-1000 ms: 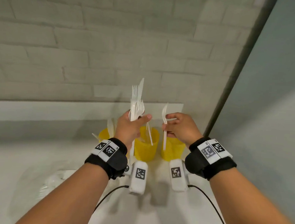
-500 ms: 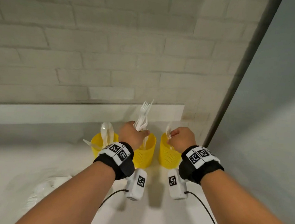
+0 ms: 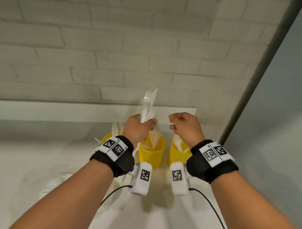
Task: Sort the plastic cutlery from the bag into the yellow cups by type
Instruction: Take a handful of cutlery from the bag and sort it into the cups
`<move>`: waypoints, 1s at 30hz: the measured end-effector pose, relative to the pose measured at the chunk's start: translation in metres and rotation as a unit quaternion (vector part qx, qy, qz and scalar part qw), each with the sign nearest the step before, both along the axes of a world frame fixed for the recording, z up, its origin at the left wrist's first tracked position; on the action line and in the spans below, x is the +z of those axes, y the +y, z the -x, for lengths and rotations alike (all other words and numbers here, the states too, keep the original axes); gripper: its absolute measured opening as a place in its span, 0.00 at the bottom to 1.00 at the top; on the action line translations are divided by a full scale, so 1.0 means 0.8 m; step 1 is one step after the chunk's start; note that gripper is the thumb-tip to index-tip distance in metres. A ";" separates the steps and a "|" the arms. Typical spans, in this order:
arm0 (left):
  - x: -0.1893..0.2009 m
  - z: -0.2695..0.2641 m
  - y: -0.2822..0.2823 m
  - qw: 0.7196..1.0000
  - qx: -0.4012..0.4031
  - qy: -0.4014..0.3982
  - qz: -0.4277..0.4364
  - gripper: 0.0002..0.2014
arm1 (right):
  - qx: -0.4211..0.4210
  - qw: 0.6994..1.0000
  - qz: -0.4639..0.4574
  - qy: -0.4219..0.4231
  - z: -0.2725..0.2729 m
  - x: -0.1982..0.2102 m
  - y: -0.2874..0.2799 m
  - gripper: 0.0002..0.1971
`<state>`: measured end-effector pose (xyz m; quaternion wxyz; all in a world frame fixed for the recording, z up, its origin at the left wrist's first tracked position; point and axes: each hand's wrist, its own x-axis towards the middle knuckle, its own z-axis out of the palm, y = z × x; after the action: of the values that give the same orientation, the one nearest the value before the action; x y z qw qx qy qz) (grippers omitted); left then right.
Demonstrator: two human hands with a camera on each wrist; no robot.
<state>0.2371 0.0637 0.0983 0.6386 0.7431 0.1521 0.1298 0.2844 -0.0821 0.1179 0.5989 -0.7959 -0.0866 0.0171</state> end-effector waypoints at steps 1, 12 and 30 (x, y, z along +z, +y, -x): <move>0.005 0.004 -0.002 1.000 -0.020 -0.007 0.005 0.07 | 0.015 0.999 -0.029 0.017 0.005 0.008 0.008 0.11; -0.020 0.056 -0.005 0.993 -0.120 -0.001 -0.004 0.09 | 0.076 0.993 -0.092 0.005 0.033 0.027 0.051 0.11; -0.023 0.070 0.032 0.995 -0.101 0.015 0.014 0.08 | -0.028 0.962 -0.271 -0.019 0.013 0.066 0.024 0.06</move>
<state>0.1808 0.0895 0.0801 0.6563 0.7477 0.0873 0.0512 0.2743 -0.0628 0.1704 0.7909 -0.6058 -0.0772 -0.0388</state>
